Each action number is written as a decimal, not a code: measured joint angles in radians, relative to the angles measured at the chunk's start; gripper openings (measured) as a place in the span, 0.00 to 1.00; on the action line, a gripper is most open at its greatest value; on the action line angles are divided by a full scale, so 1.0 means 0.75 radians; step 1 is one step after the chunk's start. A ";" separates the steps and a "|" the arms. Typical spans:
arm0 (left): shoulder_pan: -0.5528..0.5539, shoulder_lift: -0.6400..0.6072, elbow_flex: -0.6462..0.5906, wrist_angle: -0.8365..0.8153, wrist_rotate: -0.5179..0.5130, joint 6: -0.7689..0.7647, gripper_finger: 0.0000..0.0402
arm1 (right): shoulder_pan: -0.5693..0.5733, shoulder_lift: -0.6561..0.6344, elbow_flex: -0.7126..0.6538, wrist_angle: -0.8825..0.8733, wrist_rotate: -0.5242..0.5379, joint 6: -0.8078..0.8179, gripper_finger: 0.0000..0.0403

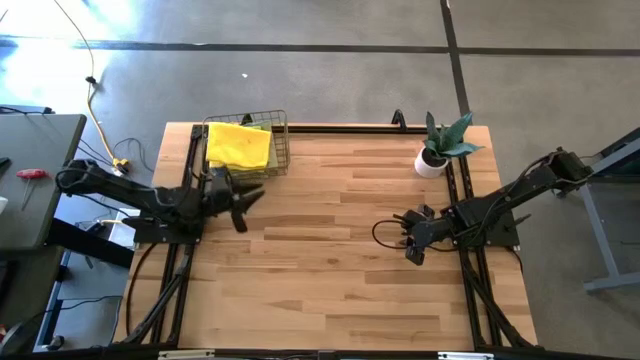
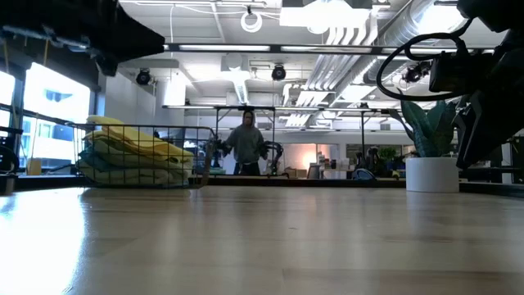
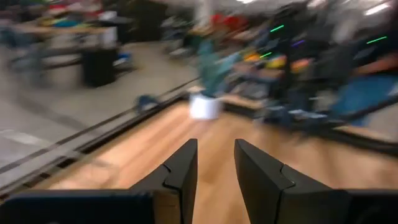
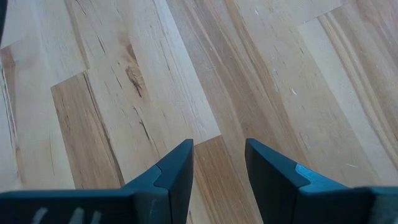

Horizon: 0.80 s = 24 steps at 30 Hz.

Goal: Fold microfiber towels
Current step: Return to Home Position

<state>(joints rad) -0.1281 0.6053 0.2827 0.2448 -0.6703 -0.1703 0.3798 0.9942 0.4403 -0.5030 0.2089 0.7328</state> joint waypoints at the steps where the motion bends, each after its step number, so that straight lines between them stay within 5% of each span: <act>1: 0.001 0.001 -0.056 0.112 0.055 0.023 0.24 | 0.000 0.000 0.000 0.000 0.000 0.000 0.34; 8: 0.042 -0.002 -0.283 0.547 0.190 0.094 0.24 | 0.000 0.000 0.000 0.000 0.000 0.000 0.34; 24: 0.104 0.000 -0.363 0.496 0.180 0.129 0.24 | 0.000 0.000 0.000 0.000 0.000 0.000 0.34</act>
<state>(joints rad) -0.0498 0.6056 0.0105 0.6169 -0.5354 -0.0733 0.3794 0.9943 0.4404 -0.5030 0.2089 0.7327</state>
